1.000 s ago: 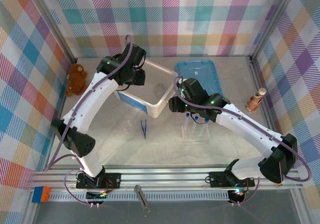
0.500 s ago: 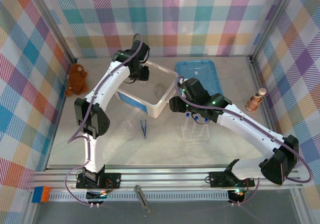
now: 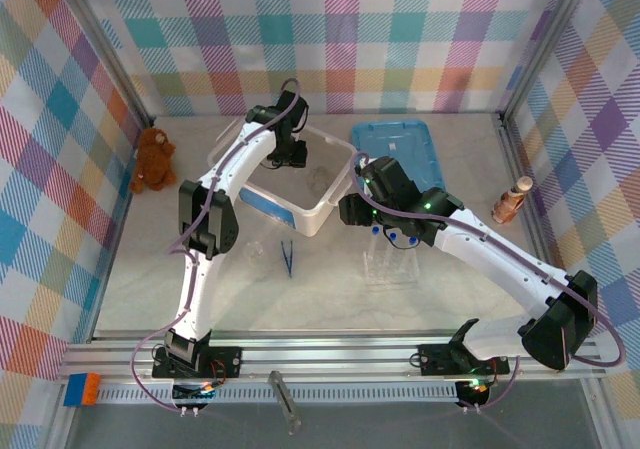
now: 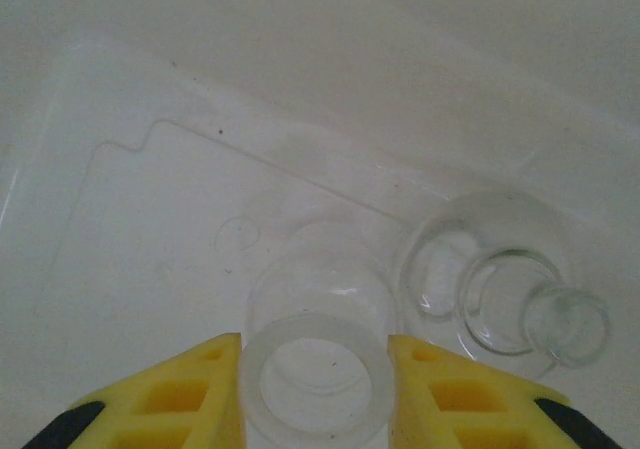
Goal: Organize the chemistry lab equipment
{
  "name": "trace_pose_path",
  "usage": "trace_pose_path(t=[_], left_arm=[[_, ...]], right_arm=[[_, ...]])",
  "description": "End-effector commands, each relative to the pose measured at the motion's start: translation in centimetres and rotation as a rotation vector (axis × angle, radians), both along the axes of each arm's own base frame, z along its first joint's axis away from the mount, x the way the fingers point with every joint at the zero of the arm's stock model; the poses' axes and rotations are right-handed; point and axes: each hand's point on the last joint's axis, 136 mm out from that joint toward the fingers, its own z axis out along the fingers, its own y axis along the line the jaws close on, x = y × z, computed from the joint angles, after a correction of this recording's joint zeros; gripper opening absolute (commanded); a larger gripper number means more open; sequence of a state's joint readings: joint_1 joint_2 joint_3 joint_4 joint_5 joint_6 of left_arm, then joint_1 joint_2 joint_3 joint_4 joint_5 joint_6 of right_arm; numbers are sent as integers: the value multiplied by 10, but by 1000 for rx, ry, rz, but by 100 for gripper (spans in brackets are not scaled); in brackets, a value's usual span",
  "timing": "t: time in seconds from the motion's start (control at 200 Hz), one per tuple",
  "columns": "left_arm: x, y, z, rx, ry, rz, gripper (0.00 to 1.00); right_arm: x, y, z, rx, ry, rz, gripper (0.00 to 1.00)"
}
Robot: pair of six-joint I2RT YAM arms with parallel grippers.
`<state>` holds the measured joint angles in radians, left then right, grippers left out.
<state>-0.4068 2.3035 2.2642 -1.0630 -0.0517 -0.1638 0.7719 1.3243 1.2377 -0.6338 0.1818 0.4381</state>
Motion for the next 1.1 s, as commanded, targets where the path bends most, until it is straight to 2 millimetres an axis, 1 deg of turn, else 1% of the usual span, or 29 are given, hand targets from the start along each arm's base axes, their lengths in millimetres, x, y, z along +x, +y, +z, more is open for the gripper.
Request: trace_pose_path(t=[0.0, 0.11, 0.285, 0.55, 0.725, 0.88, 1.095], left_arm=[[12, 1, 9, -21, -32, -7, 32], [12, 0, -1, -21, -12, -12, 32], [10, -3, -9, -29, 12, -19, 32], [8, -1, -9, -24, 18, -19, 31], [4, -2, -8, -12, 16, -23, 31], [-4, 3, -11, 3, 24, -17, 31], [-15, 4, -13, 7, 33, -22, 30]], right_arm=[[-1, -5, -5, -6, 16, -23, 54], [0, -4, -6, -2, 21, -25, 54], [1, -3, -7, -4, 22, -29, 54], [2, -1, -8, 0, 24, -27, 54], [2, -2, -8, 1, 21, -29, 54], [2, -1, -9, 6, 26, -29, 54], [2, 0, -8, 10, 22, -27, 54]])
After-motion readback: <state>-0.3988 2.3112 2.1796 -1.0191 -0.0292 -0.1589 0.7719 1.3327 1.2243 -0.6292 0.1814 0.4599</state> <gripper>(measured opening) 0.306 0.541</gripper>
